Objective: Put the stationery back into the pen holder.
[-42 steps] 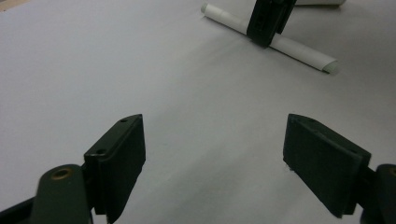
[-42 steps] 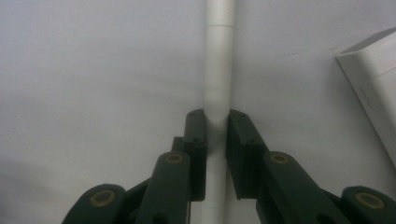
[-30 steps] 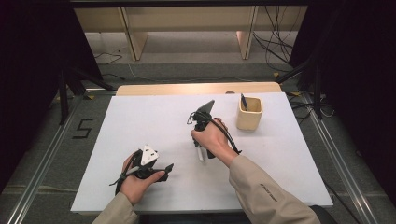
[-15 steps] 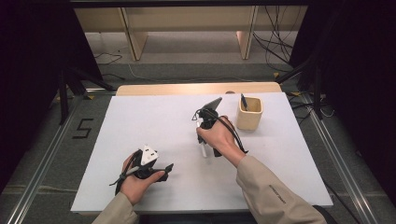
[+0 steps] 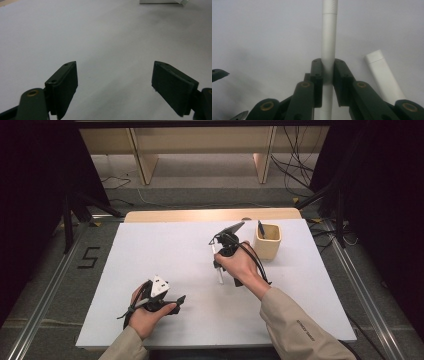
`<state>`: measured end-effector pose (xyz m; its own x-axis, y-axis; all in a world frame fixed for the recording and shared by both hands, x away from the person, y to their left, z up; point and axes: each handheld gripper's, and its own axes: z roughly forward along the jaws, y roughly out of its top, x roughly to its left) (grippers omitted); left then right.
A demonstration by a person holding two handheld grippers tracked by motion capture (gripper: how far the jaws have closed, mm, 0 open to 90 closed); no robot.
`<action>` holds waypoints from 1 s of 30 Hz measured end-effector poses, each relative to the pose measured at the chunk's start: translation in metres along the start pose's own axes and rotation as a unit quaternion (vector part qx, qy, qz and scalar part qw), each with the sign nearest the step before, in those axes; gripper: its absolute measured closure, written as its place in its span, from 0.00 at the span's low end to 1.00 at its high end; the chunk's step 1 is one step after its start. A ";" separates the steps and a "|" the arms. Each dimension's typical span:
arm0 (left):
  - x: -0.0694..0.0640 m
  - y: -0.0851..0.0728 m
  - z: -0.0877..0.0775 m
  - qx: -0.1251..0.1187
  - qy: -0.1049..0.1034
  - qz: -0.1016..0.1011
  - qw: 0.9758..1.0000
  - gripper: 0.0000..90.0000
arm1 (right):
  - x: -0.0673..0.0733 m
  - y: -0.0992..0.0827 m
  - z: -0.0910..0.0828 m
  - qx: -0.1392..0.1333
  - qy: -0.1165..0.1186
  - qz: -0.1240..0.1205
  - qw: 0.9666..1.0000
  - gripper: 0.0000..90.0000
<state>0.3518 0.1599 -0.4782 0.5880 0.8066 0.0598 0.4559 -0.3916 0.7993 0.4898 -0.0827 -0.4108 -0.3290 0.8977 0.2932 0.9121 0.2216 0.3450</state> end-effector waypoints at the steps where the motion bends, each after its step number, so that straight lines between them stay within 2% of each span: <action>1: 0.000 0.000 0.000 0.000 0.000 0.000 1.000 0.23 | -0.002 -0.001 -0.002 -0.007 0.002 -0.001 1.000 0.88; 6: 0.000 0.000 0.000 0.000 0.001 0.000 1.000 0.23 | -0.010 -0.003 -0.011 -0.042 0.013 -0.022 0.999 0.88; 9: 0.000 0.000 0.000 0.000 0.001 0.000 1.000 0.23 | -0.018 -0.004 -0.018 -0.068 0.028 -0.036 0.997 0.88; 12: 0.000 0.000 0.000 0.000 0.001 0.000 1.000 0.23 | -0.025 -0.006 -0.025 -0.096 0.029 -0.052 0.994 0.88; 16: 0.001 0.000 0.000 -0.001 0.002 0.000 1.000 0.23 | -0.036 -0.009 -0.035 -0.140 0.029 -0.074 0.987 0.88; 18: 0.001 0.000 -0.001 -0.001 0.003 0.001 1.000 0.23 | -0.041 -0.010 -0.040 -0.155 0.030 -0.078 0.984 0.88; 20: 0.001 0.000 0.000 -0.001 0.003 0.000 1.000 0.23 | -0.048 -0.012 -0.046 -0.177 0.029 -0.084 0.980 0.88; 23: 0.001 0.000 0.000 -0.001 0.002 0.000 1.000 0.23 | -0.057 -0.013 -0.054 -0.202 0.030 -0.087 0.975 0.88; 26: 0.001 0.000 0.000 -0.001 0.003 0.000 1.000 0.23 | -0.065 -0.014 -0.061 -0.223 0.037 -0.079 0.971 0.88; 30: 0.001 0.000 0.000 -0.001 0.002 0.000 1.000 0.23 | -0.074 -0.014 -0.070 -0.253 0.030 -0.082 0.964 0.88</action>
<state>0.3521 0.1607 -0.4780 0.5846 0.8089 0.0626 0.4552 -0.3909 0.8000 0.4843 -0.1792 -0.3750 -0.4853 0.8396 0.2439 0.6165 0.1308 0.7764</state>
